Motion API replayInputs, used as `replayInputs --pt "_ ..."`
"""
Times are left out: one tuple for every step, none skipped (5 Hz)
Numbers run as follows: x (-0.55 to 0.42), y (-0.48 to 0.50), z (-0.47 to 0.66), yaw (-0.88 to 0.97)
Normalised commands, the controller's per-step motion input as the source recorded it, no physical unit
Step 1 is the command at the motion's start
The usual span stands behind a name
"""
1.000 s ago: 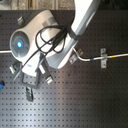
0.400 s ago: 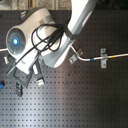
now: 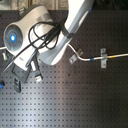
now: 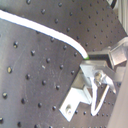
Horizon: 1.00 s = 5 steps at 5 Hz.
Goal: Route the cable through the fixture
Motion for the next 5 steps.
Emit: replayInputs --pt "-0.159 -0.203 0.1 -0.06" --pt "-0.246 0.075 0.12 0.03" --pt "-0.27 0.14 0.19 0.1" --pt "-0.186 0.151 0.2 0.13" --pt "0.037 0.061 0.17 0.0"
